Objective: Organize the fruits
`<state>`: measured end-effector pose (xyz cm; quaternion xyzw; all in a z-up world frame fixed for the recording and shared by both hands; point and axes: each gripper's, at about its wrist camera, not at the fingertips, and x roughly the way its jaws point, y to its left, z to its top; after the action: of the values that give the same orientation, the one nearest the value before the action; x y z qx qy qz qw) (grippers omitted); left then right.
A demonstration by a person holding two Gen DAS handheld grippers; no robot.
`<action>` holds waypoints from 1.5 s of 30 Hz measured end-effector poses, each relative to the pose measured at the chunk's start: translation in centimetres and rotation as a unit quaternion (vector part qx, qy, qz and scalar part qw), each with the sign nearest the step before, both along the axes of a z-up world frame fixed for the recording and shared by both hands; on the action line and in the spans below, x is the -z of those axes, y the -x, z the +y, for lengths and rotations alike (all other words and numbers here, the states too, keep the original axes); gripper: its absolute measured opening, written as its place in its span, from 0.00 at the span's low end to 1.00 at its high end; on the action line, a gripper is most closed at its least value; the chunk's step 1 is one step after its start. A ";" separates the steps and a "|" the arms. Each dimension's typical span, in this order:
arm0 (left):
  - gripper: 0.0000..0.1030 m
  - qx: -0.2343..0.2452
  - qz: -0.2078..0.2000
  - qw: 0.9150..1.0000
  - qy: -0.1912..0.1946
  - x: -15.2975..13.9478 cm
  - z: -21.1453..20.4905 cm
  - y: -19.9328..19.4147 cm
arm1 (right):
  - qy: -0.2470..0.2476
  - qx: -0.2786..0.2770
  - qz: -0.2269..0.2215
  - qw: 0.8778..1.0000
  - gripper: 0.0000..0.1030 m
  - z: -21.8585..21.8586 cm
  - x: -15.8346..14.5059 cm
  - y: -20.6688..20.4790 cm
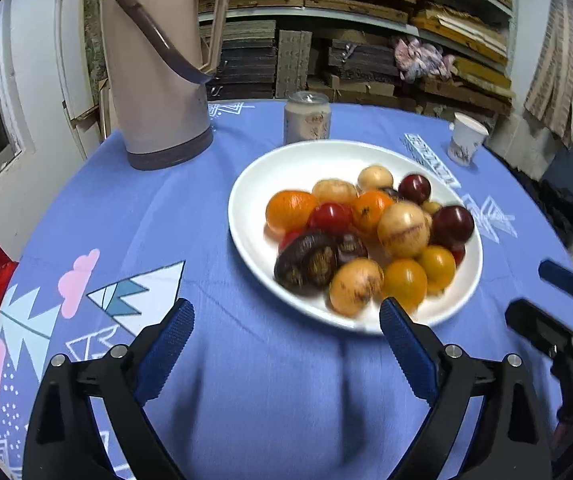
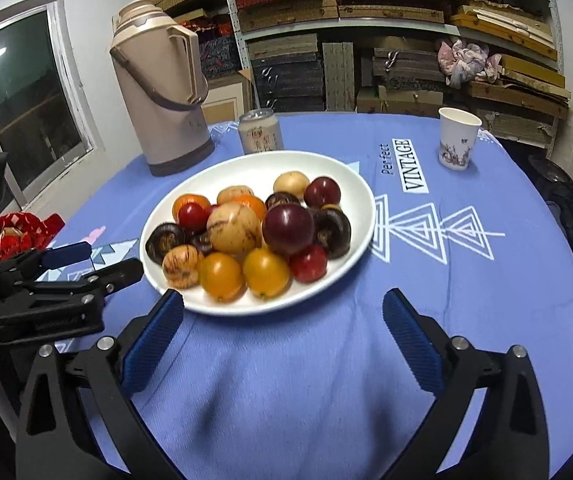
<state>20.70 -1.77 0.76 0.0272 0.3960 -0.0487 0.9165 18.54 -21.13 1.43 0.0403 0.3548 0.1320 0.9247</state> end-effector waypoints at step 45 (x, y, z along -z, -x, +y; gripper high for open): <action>0.96 0.014 0.050 0.998 0.035 1.7 -0.3 1.6 | 0.067 -0.008 -0.011 0.998 0.95 1.9 0.0 1.4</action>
<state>19.08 -2.03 -0.96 -0.0019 0.4392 -0.0772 0.8951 17.10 -19.25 1.42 -0.0260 0.3533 0.1160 0.9279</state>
